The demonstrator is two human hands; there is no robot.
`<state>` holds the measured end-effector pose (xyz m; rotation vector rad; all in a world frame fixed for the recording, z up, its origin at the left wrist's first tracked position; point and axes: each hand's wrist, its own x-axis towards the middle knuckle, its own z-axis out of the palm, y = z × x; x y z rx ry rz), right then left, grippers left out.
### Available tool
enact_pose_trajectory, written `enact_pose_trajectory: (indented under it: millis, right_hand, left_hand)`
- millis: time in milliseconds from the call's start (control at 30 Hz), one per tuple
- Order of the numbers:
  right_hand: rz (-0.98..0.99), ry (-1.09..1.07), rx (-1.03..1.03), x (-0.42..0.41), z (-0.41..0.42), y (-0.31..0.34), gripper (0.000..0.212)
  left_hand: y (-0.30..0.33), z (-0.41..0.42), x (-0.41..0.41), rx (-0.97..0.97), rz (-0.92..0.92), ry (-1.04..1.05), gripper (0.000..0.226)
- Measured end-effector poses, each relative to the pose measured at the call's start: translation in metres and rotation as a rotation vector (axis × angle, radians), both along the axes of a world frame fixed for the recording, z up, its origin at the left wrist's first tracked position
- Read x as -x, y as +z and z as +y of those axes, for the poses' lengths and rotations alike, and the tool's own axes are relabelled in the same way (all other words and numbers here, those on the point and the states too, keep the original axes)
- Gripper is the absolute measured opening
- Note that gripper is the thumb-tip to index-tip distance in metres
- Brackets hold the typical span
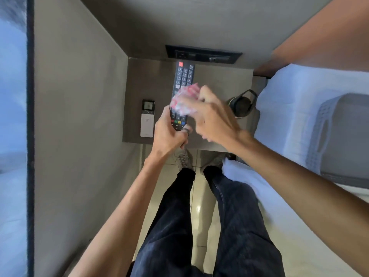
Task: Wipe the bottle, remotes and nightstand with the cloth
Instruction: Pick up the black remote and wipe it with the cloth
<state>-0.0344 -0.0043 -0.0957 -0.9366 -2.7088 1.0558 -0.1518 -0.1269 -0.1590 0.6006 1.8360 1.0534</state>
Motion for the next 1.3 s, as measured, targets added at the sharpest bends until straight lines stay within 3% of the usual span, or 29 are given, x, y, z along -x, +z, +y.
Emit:
enact_pose_trajectory:
  millis: [67, 167, 233, 367, 500, 600, 633, 733, 800, 867, 933, 967, 1033, 1100, 1200, 1233, 1300]
  right_hand:
    - [0.041, 0.042, -0.025, 0.001, -0.009, -0.001, 0.045]
    - [0.043, -0.124, -0.060, 0.005, -0.004, -0.011, 0.046]
    - [0.063, -0.037, -0.064, 0.005, -0.005, -0.019, 0.042]
    - [0.028, -0.072, 0.051, 0.005, -0.004, -0.023, 0.035]
    - [-0.065, -0.165, -0.085, -0.001, 0.017, -0.036, 0.036]
    - [0.068, 0.108, -0.053, -0.008, 0.006, -0.033, 0.040]
    - [0.076, 0.097, -0.037, -0.012, 0.009, -0.031, 0.043]
    - [0.074, -0.360, -0.131, -0.016, 0.031, -0.037, 0.043]
    - [0.115, -0.481, -0.132, -0.008, 0.038, -0.044, 0.042]
    - [0.240, -0.214, -0.065, 0.010, 0.010, -0.038, 0.039]
    - [0.206, 0.043, -0.008, 0.014, -0.008, -0.031, 0.040]
    - [0.147, 0.045, -0.011, 0.014, 0.000, -0.033, 0.040]
    - [0.093, -0.169, -0.072, 0.014, 0.021, -0.045, 0.033]
    - [0.078, -0.311, -0.059, 0.022, 0.020, -0.048, 0.030]
    - [0.066, -0.048, 0.067, 0.028, 0.001, -0.044, 0.025]
    - [0.026, -0.034, 0.066, 0.027, 0.007, -0.045, 0.022]
    - [-0.028, -0.219, -0.007, 0.031, 0.026, -0.050, 0.022]
  left_hand:
    - [-0.004, 0.002, 0.000, 0.008, 0.032, -0.033, 0.049]
    - [-0.009, 0.005, -0.001, -0.023, 0.044, -0.065, 0.046]
    - [-0.012, 0.006, -0.002, -0.023, 0.098, -0.103, 0.039]
    - [-0.015, 0.005, 0.001, 0.011, 0.057, -0.080, 0.038]
    - [-0.016, -0.002, 0.003, 0.035, -0.040, -0.079, 0.042]
    - [-0.018, -0.004, 0.011, 0.002, -0.050, -0.060, 0.041]
    - [-0.016, -0.003, 0.012, -0.002, -0.068, -0.076, 0.041]
    - [-0.012, -0.001, 0.001, -0.020, -0.163, -0.104, 0.047]
    - [-0.018, 0.022, 0.001, -0.015, -0.157, -0.152, 0.045]
    - [-0.018, 0.028, 0.011, -0.044, -0.026, -0.164, 0.040]
    - [-0.021, 0.023, 0.020, -0.082, 0.117, -0.228, 0.034]
    - [-0.021, 0.020, 0.019, -0.038, 0.116, -0.246, 0.034]
    - [-0.020, 0.021, 0.014, 0.051, 0.029, -0.240, 0.039]
    - [-0.029, 0.026, 0.018, 0.041, 0.034, -0.242, 0.029]
    - [-0.032, 0.021, 0.022, 0.020, 0.098, -0.324, 0.028]
    - [-0.029, 0.019, 0.019, 0.033, 0.063, -0.331, 0.028]
    - [-0.025, 0.024, 0.012, 0.048, -0.027, -0.287, 0.033]
